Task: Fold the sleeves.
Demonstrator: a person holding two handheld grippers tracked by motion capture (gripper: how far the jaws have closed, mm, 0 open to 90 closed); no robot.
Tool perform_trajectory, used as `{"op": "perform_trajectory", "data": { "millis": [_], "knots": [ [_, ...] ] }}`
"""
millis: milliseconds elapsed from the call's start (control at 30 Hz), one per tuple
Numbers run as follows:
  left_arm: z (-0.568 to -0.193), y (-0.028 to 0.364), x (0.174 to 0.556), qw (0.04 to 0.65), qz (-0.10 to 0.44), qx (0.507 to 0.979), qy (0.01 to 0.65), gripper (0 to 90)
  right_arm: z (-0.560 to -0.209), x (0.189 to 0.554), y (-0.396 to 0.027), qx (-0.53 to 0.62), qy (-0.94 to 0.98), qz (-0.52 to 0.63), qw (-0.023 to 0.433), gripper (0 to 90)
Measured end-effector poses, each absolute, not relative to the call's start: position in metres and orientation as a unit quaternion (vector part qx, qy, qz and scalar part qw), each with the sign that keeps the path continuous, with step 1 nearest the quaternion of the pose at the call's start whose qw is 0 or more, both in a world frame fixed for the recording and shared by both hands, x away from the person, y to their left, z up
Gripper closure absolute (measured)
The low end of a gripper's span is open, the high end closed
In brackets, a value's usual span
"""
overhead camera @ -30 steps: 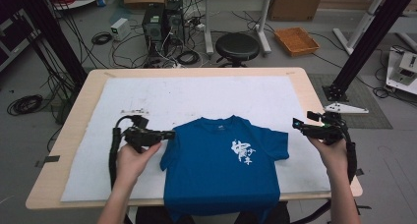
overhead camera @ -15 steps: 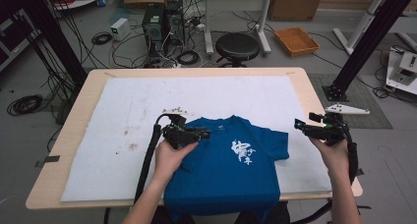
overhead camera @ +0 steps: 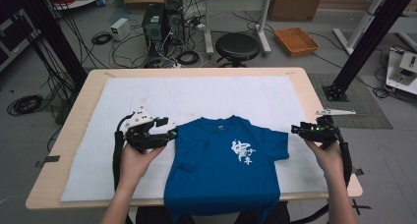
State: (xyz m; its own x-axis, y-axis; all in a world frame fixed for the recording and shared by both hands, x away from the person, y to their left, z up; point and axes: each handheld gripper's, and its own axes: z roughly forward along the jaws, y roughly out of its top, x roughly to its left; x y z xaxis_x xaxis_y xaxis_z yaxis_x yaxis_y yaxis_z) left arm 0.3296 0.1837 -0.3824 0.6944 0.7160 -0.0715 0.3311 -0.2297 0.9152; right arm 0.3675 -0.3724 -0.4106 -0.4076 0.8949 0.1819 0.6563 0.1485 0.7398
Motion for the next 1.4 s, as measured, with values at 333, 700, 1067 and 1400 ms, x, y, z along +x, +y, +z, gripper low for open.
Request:
{"op": "perform_trajectory", "data": {
  "millis": [333, 700, 1067, 1400],
  "knots": [
    [-0.399, 0.231, 0.328, 0.548, 0.165, 0.724, 0.385, 47.2, -0.441, 0.384, -0.360, 0.528, 0.756, 0.361, 0.137, 62.4],
    [-0.394, 0.244, 0.332, 0.568, 0.126, 0.684, 0.439, 44.9, -0.423, 0.370, -0.350, 0.510, 0.751, 0.392, 0.151, 89.3],
    [-0.387, 0.246, 0.330, 0.562, 0.123, 0.681, 0.454, 45.5, -0.372, 0.345, -0.242, 0.448, 0.790, 0.375, 0.189, 89.1],
    [-0.387, 0.238, 0.331, 0.563, 0.113, 0.686, 0.446, 45.1, -0.383, 0.357, -0.171, 0.403, 0.824, 0.367, 0.158, 73.6]
  ]
}}
